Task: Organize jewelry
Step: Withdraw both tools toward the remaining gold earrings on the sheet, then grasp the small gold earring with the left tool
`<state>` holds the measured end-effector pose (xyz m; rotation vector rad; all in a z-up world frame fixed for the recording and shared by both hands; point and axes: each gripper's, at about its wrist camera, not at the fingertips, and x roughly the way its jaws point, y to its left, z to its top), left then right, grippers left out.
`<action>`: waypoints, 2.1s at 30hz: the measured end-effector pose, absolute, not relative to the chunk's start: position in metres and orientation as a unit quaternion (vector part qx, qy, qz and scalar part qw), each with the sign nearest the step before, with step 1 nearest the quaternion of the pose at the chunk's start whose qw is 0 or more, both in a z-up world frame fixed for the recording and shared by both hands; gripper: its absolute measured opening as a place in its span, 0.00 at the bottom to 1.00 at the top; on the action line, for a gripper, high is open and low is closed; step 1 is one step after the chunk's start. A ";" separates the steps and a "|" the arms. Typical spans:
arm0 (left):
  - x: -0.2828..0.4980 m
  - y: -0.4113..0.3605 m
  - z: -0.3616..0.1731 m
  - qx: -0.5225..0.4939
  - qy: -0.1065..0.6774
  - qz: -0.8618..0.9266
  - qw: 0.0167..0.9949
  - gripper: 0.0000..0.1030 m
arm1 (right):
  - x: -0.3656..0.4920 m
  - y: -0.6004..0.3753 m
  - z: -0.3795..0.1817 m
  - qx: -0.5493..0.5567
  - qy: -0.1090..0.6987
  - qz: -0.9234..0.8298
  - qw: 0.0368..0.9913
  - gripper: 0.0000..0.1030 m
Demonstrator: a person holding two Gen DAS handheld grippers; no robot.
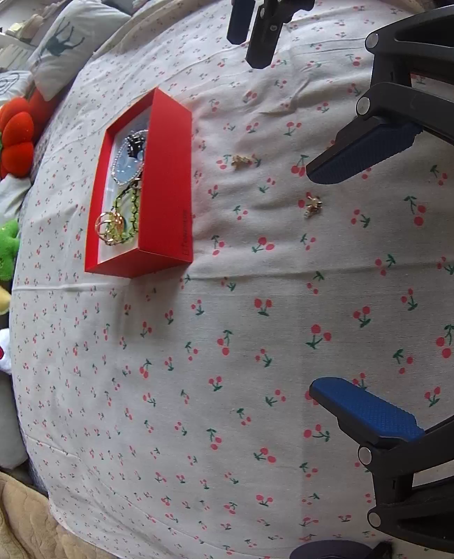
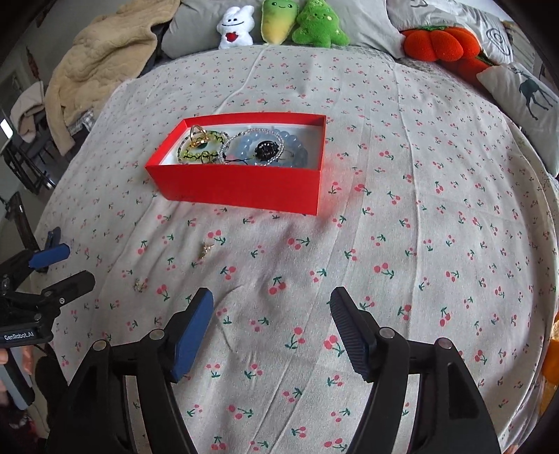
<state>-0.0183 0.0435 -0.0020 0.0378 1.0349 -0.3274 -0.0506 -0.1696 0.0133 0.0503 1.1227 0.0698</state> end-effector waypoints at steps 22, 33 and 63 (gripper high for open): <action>-0.063 0.027 -0.031 -0.038 0.453 -0.193 0.869 0.54 | -0.073 -0.157 -0.028 -0.012 0.561 -0.004 0.828 0.70; -0.038 -0.007 -0.044 -0.039 0.472 -0.186 0.861 0.26 | -0.070 -0.157 -0.027 -0.011 0.559 0.006 0.829 0.71; -0.039 -0.011 -0.039 0.029 0.456 -0.117 0.882 0.04 | -0.059 -0.153 -0.029 -0.007 0.555 -0.003 0.832 0.71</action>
